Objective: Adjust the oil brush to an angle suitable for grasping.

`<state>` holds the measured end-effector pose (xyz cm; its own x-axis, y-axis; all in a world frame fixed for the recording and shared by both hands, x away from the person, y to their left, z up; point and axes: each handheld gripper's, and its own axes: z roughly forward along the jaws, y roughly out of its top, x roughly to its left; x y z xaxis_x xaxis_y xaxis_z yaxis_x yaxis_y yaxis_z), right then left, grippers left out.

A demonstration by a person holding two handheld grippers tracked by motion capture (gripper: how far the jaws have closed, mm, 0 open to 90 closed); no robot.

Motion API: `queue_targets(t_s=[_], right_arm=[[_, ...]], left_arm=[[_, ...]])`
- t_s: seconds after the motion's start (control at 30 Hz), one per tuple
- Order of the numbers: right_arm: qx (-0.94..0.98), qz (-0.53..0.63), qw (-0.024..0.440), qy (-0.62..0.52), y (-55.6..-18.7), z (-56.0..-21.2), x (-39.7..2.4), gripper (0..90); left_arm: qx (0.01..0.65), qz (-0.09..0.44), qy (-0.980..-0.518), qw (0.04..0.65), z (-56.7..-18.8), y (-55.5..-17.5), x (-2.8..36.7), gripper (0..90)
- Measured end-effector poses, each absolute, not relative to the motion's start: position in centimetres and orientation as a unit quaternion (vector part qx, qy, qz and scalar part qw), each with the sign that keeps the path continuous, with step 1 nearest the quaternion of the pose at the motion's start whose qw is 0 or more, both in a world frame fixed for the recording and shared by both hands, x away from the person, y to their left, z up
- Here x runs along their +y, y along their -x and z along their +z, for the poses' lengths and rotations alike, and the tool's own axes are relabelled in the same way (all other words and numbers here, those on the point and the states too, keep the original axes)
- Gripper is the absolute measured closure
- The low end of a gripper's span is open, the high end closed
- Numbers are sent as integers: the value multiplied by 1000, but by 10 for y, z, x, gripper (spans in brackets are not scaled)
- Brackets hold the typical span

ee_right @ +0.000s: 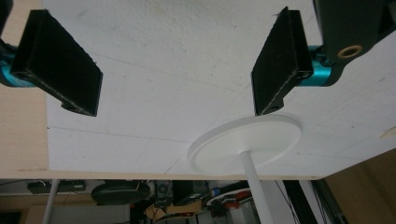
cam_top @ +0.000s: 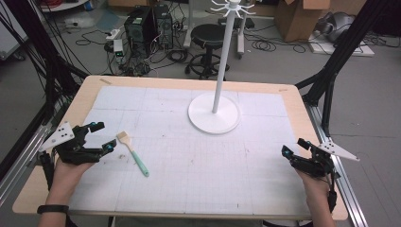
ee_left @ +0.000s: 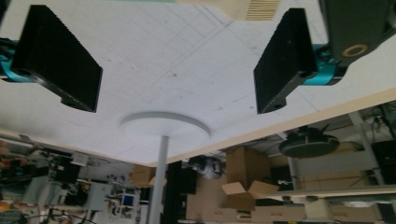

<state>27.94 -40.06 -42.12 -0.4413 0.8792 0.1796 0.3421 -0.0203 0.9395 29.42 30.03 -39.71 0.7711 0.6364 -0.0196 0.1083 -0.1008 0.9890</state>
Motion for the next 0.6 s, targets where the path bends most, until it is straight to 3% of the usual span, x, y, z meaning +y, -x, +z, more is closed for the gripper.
queue_targets(t_s=[0.27,0.43,0.47,0.5,0.6], right_arm=[[654,538,250,-470,-280,-421,-400,159],[651,539,249,-473,-280,-421,-401,159],[651,539,249,-473,-280,-421,-401,159],[651,538,250,-474,-280,-421,-401,159],[652,535,251,-476,-280,-421,-401,159]], left_arm=[[200,178,-766,584,-401,-286,287,419],[190,164,-784,567,-406,-283,289,591],[189,158,-788,564,-408,-282,290,591],[185,151,-796,556,-411,-281,292,656],[188,144,-801,549,-414,-280,293,707]])
